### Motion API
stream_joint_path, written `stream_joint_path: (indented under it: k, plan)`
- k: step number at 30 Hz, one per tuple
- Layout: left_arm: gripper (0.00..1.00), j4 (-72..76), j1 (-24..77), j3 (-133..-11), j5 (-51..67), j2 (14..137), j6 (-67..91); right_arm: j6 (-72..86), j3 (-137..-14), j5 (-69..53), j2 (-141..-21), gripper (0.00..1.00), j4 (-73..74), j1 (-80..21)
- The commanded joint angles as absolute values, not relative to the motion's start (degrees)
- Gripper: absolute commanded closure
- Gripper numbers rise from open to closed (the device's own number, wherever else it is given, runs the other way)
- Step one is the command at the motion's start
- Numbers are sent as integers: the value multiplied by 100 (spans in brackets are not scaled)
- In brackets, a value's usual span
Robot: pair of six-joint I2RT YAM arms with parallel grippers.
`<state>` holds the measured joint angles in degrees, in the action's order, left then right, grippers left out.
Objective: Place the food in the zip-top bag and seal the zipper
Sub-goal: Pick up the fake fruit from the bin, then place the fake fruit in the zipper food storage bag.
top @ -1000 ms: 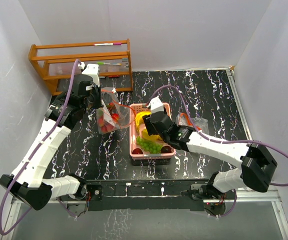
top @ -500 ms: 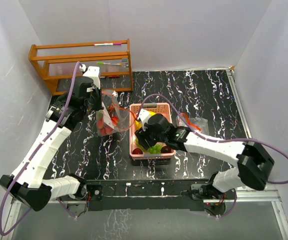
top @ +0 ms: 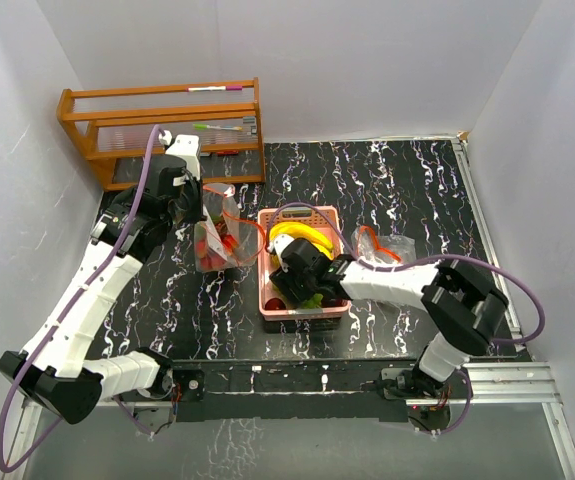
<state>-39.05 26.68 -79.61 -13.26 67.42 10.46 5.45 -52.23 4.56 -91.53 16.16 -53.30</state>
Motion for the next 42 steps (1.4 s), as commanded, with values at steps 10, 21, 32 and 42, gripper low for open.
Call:
stream_joint_path:
  k: [10, 21, 32, 42]
  plan:
    - [100, -3780, 2637, -8014, -1401, 6541, 992, 820, -5308, 651, -8928, 92, 1442, -5338]
    - [100, -3773, 2637, -7989, -1347, 6549, 1019, 994, -5911, 1256, -7138, 92, 1564, -5335]
    - [100, -3617, 2637, -7746, -1148, 6678, 1077, 1090, -6533, -458, -6481, 92, 497, -5333]
    - [100, -3563, 2637, -7672, -983, 6684, 1129, 1799, -6657, -1478, -7573, 92, -1368, -5335]
